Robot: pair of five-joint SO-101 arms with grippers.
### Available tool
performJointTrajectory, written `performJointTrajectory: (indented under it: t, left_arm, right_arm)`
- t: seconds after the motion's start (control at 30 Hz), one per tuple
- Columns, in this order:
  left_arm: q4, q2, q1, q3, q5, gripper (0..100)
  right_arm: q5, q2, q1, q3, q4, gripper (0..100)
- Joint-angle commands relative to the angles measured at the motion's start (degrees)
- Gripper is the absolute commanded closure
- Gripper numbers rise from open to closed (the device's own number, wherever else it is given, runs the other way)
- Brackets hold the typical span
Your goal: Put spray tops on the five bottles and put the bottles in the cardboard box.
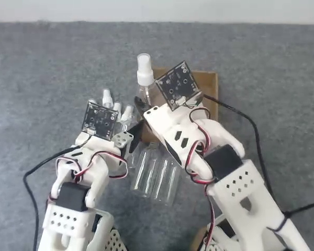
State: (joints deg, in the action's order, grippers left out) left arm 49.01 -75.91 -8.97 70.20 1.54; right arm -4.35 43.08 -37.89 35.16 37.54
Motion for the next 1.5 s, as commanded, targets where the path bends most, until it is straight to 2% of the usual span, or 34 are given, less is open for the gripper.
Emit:
performJointTrajectory:
  t: [0.0, 0.2, 0.4, 0.63, 0.87, 1.03, 1.17, 1.3, 1.37, 1.47]
  left_arm:
    - [3.7, 0.0, -3.6, -3.3, 0.3, 76]
    - [4.7, 0.0, -4.2, -4.2, -0.3, 69]
    - [2.8, 0.2, -3.5, -4.1, -1.9, 69]
    - [-3.2, 0.4, 0.5, -1.0, -1.8, 69]
    - [-3.1, 0.4, 0.5, -0.9, -1.8, 69]
    - [-1.4, 0.1, 0.4, -0.9, -1.8, 71]
    - [-1.4, 0.1, 0.6, -0.9, -1.8, 78]
    - [-1.2, 0.1, 0.7, -0.9, -1.8, 88]
    - [-1.1, 0.1, 0.7, -0.9, -1.8, 98]
    - [-1.3, 0.1, 3.0, -0.9, -2.0, 99]
  right_arm:
    - [0.7, 1.9, -1.7, 1.1, -5.1, 99.3]
    - [0.8, 1.9, -1.9, 2.6, -6.5, 99.3]
    - [2.4, 2.5, -1.9, 3.3, -6.4, 99.3]
    - [3.8, 2.6, -1.9, 1.3, -0.1, 99.3]
    - [3.4, 1.9, -1.0, 0.2, 0.3, 99.3]
    - [-0.4, -2.5, 6.8, 0.5, -9.4, 99.3]
    - [-0.4, -11.1, 11.6, 0.5, -19.9, 99.3]
    - [-0.6, -20.6, 12.9, 0.3, -29.4, 99.3]
    - [-0.6, -24.7, 13.1, 0.1, -33.0, 99.3]
    - [-0.6, -29.3, 13.1, 0.1, -36.7, 99.3]
